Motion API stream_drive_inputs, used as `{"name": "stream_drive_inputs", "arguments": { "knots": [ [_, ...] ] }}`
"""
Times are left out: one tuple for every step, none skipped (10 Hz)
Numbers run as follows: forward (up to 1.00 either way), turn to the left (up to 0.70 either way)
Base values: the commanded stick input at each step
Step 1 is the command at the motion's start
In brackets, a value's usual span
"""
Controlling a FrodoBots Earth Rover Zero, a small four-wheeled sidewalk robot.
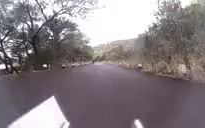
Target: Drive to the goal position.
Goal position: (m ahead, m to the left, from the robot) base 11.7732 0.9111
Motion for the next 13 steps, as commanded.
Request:
{"name": "stream_drive_inputs", "arguments": {
  "knots": [
    [1.0,0.0],
    [1.0,0.0],
    [1.0,0.0],
    [1.0,0.0],
    [1.0,0.0],
    [1.0,0.0],
    [1.0,0.0],
    [1.0,0.0],
    [1.0,0.0],
    [1.0,0.0],
    [1.0,0.0],
    [1.0,0.0],
    [1.0,-0.2]
  ]
}}
